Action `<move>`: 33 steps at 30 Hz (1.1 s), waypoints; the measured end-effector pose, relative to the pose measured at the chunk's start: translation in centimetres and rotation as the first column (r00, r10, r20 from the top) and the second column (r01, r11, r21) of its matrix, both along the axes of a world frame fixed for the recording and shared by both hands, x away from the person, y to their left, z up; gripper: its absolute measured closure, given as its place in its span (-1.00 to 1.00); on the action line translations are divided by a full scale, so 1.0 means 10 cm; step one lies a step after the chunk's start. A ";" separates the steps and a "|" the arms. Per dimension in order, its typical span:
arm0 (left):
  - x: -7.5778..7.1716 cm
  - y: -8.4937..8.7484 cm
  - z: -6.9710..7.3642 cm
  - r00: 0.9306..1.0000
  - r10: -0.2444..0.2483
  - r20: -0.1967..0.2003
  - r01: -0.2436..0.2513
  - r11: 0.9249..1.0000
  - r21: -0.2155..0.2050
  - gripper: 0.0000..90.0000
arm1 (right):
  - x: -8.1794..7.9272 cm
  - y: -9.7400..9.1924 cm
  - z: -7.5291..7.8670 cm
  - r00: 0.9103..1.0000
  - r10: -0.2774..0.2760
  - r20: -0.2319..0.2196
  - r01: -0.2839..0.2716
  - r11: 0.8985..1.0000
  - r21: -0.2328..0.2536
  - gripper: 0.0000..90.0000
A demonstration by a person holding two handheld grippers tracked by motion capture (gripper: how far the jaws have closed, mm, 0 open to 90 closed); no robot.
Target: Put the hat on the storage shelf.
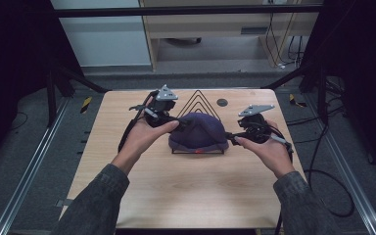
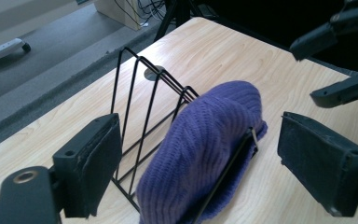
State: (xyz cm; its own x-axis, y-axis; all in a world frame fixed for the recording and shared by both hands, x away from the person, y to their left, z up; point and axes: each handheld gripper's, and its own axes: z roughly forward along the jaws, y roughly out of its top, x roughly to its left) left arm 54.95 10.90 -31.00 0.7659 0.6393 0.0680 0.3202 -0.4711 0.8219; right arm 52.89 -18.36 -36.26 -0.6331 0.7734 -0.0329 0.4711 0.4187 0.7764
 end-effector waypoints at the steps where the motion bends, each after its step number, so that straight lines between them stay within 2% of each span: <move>1: -0.02 0.00 0.00 1.000 -0.002 0.001 0.002 1.000 0.002 -0.72 | -0.02 0.00 0.03 1.000 0.001 0.010 -0.001 1.000 0.004 -0.41; 6: -0.10 0.00 -0.01 1.000 -0.007 -0.001 0.007 1.000 0.008 -0.79 | -0.06 0.00 0.14 0.999 -0.024 0.036 0.024 1.000 0.013 -0.66; 11: -0.15 0.04 -0.04 1.000 -0.005 -0.005 0.005 1.000 0.017 -0.82 | -0.09 0.00 0.22 0.997 -0.042 0.068 0.040 0.999 0.029 -0.77; 17: -0.25 0.09 -0.07 1.000 -0.013 -0.019 0.014 1.000 0.025 -0.84 | -0.15 0.01 0.29 0.995 -0.037 0.097 0.032 0.998 0.047 -0.83; 23: -0.36 0.13 -0.11 0.999 -0.021 -0.025 0.022 0.999 0.036 -0.85 | -0.22 0.03 0.33 0.994 -0.022 0.104 0.016 0.998 0.058 -0.85; 33: -0.56 0.34 -0.26 1.000 -0.013 -0.025 0.015 0.999 0.044 -0.88 | -0.43 0.07 0.34 0.991 0.022 0.131 -0.030 0.998 0.058 -0.87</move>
